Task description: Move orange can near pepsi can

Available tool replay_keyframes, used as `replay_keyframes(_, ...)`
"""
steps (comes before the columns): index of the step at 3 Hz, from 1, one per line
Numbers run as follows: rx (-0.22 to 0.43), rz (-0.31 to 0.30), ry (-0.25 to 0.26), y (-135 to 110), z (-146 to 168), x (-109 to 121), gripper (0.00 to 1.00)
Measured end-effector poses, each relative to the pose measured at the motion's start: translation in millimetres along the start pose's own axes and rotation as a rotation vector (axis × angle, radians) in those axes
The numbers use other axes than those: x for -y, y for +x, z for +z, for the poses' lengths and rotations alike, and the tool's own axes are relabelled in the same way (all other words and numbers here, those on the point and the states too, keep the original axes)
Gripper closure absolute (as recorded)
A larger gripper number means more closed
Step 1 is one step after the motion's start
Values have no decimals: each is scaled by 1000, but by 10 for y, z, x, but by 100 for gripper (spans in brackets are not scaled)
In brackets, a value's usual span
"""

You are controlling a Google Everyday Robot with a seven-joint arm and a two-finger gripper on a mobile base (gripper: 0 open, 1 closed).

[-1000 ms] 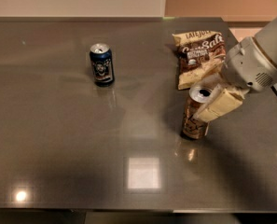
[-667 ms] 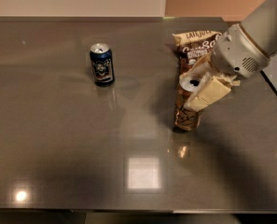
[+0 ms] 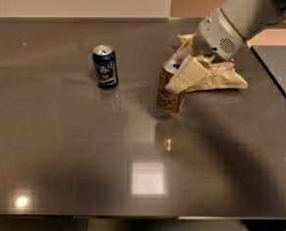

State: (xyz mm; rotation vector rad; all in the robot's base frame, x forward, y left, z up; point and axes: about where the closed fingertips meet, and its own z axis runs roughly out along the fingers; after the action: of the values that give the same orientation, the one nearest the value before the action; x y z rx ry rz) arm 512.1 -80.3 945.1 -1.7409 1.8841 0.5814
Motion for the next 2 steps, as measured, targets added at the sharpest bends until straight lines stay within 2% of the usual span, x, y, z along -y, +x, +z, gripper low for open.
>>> replay_keyframes(2,41,-17,-8,-317,334,327,100)
